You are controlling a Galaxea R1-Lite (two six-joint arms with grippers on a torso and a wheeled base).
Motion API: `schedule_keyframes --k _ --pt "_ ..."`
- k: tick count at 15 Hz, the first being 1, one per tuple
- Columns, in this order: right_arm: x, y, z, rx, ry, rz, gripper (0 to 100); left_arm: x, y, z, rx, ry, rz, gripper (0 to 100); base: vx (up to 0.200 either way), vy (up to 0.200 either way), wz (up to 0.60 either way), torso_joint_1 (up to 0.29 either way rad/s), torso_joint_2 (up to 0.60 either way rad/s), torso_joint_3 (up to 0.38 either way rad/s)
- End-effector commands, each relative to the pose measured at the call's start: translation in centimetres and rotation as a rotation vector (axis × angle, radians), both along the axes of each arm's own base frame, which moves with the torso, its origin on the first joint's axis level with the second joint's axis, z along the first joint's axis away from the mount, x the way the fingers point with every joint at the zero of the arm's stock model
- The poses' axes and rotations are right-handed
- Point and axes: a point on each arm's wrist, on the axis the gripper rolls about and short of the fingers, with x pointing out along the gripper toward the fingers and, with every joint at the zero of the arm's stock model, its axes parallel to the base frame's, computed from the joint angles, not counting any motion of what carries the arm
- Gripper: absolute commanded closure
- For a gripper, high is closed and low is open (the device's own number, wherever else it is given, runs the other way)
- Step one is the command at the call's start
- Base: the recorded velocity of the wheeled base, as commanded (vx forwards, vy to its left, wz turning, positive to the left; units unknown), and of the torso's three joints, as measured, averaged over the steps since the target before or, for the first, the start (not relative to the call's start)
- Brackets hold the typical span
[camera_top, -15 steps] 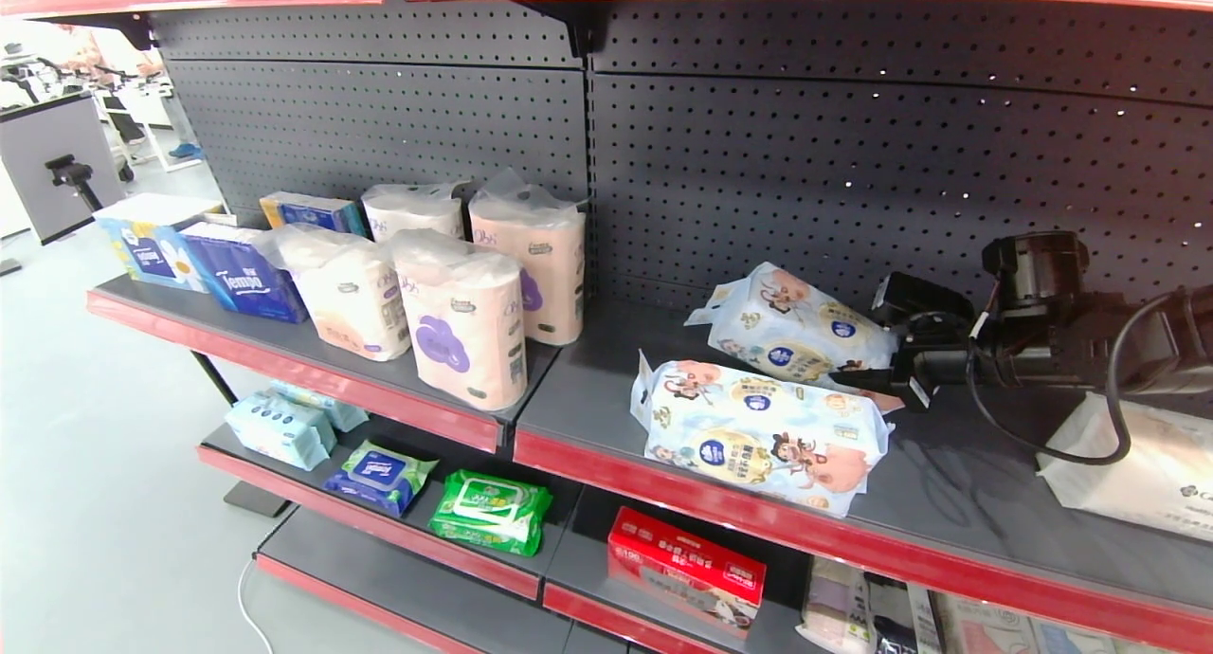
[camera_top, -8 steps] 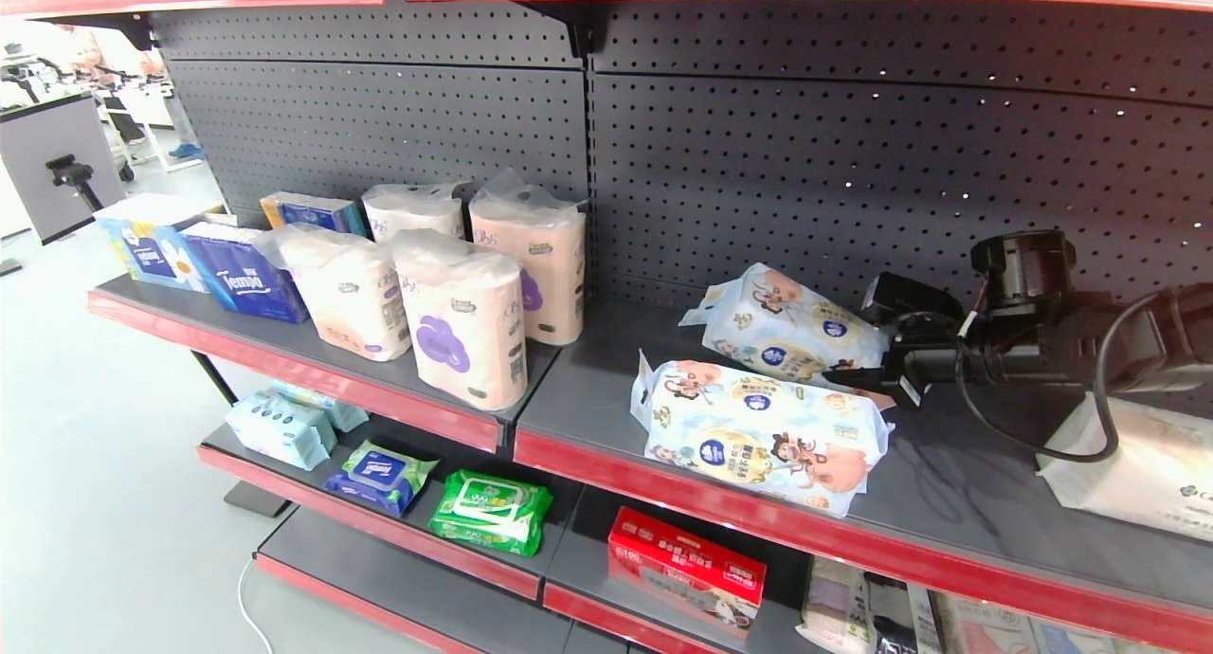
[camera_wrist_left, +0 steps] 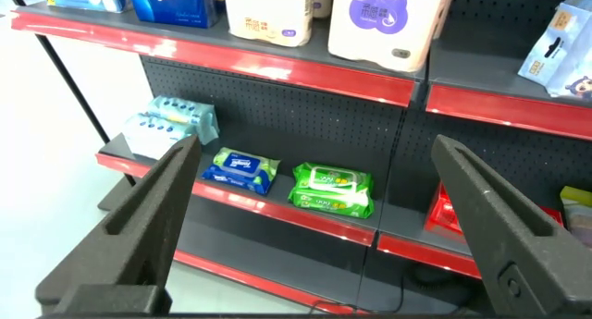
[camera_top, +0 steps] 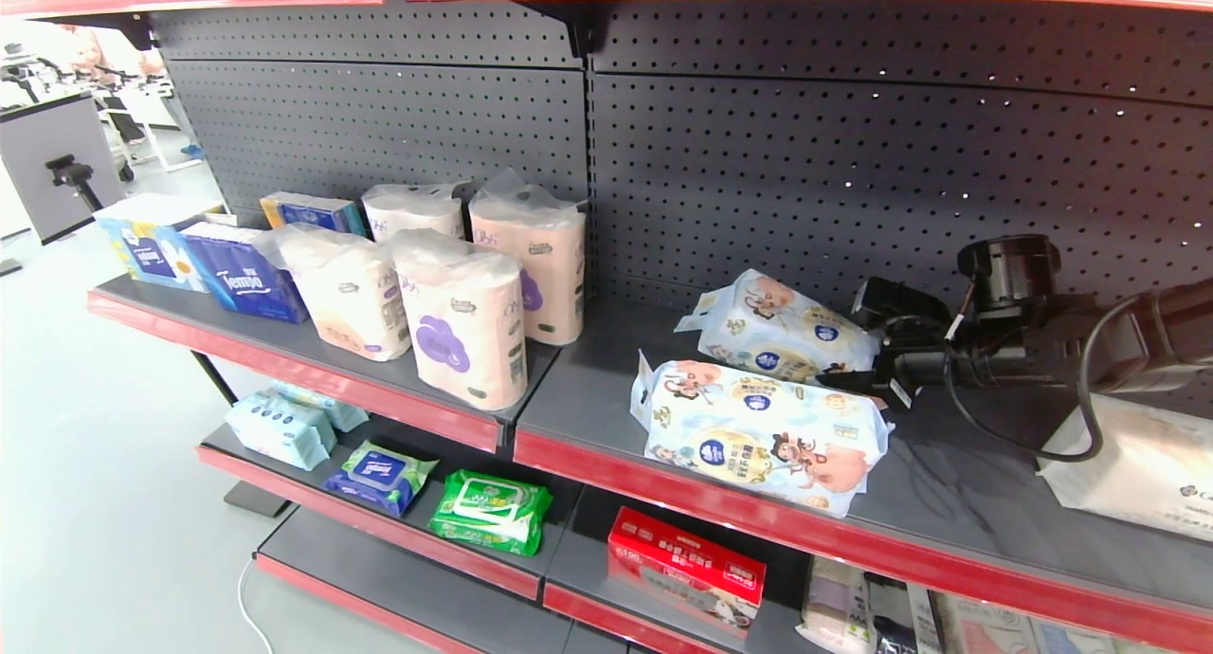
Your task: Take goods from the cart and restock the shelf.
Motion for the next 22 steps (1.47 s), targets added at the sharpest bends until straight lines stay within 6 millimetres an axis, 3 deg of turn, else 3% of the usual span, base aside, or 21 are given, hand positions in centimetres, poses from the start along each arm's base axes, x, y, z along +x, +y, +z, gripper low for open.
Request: schedule_keyframes --k 1,10,19,22 --pt "0.1 0.1 -0.2 0.000 0.005 0.004 0 0.0 0.0 0.0 0.000 0.000 0.000 0 0.000 0.000 0.00 0.000 0.00 0.000" --pt "0.0 -1.1 0.1 0.009 0.010 -0.035 0 0.0 0.0 0.0 0.000 0.000 0.000 0 0.000 0.000 0.00 0.000 0.00 0.000" --pt "-1.5 -3.2 0.3 0.044 0.048 -0.113 0 0.0 0.0 0.0 0.000 0.000 0.000 0 0.000 0.000 0.00 0.000 0.00 0.000" --pt "-3.0 -3.6 0.2 0.053 0.078 -0.136 0 0.0 0.0 0.0 0.000 0.000 0.000 0 0.000 0.000 0.00 0.000 0.00 0.000"
